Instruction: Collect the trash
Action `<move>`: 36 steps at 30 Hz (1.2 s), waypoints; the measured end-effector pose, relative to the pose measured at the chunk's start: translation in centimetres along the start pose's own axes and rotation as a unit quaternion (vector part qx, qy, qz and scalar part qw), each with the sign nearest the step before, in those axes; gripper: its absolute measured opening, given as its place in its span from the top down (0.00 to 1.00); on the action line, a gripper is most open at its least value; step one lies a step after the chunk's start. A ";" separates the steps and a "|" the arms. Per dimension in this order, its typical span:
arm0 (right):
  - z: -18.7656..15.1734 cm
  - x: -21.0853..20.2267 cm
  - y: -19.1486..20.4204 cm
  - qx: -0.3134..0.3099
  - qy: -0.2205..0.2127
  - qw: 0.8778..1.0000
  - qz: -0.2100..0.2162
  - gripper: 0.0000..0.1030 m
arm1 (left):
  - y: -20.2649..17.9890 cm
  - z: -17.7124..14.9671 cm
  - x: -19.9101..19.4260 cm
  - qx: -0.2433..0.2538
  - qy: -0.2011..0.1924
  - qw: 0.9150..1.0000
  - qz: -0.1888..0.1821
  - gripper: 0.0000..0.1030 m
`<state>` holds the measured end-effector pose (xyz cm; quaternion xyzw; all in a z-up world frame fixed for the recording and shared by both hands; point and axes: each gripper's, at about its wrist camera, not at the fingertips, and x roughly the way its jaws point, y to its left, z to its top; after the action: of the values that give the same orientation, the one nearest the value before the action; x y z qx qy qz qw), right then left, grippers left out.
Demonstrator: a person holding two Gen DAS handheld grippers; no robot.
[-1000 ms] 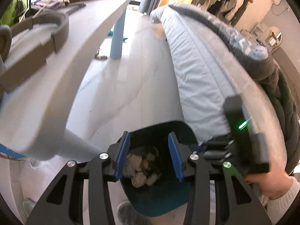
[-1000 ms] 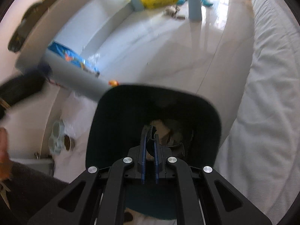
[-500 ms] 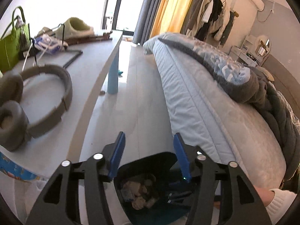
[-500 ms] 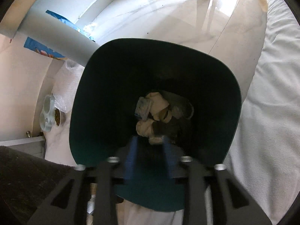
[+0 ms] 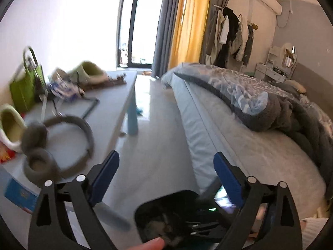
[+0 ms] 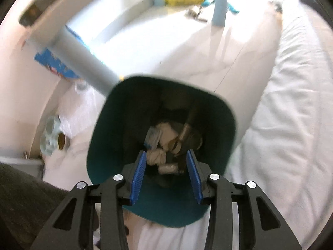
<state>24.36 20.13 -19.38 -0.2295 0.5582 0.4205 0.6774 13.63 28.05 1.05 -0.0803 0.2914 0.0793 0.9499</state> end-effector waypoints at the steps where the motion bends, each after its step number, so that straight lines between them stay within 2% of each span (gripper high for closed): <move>1: -0.5 -1.5 0.0 0.000 -0.023 1.000 -0.007 0.55 | -0.4 -0.1 -0.4 0.003 0.000 1.000 0.007 0.08; 4: -1.4 -4.7 -0.1 0.003 -0.076 0.997 -0.027 0.51 | -1.6 -1.2 -1.6 0.016 -0.003 1.000 0.014 0.05; 8: -3.7 -9.9 -1.2 0.033 -0.159 0.985 -0.050 0.43 | -3.1 -2.9 -3.8 0.034 -0.008 0.999 0.025 0.03; 10: -5.4 -12.5 -1.6 0.048 -0.197 0.977 -0.073 0.37 | -3.6 -3.7 -5.1 0.031 -0.010 0.999 0.030 0.03; 13: -7.6 -15.2 -2.3 0.067 -0.231 0.966 -0.098 0.34 | -4.0 -4.7 -6.5 0.022 -0.012 0.999 0.032 0.03; 19: -14.0 -22.0 -3.0 0.106 -0.300 0.935 -0.157 0.24 | -5.7 -5.7 -8.7 0.023 -0.020 0.999 0.035 0.03; 23: -18.3 -25.3 -2.5 0.130 -0.328 0.917 -0.186 0.16 | -7.0 -6.0 -10.7 0.026 -0.030 0.999 0.026 0.03; 29: -24.8 -30.6 -3.4 0.183 -0.365 0.885 -0.225 0.05 | -8.5 -7.2 -12.5 0.049 -0.033 0.997 0.040 0.03; 33: -29.4 -33.4 -3.6 0.218 -0.392 0.856 -0.256 0.03 | -8.8 -8.4 -12.9 0.047 -0.022 0.998 0.043 0.03; 36: -31.9 -34.4 -3.6 0.238 -0.397 0.843 -0.274 0.03 | -9.2 -9.0 -13.2 0.050 -0.017 0.998 0.042 0.03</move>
<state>8.57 -17.53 4.01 -0.0179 0.2389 0.1269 0.9625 -0.20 15.96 2.15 -0.0189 0.2817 0.1058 0.9535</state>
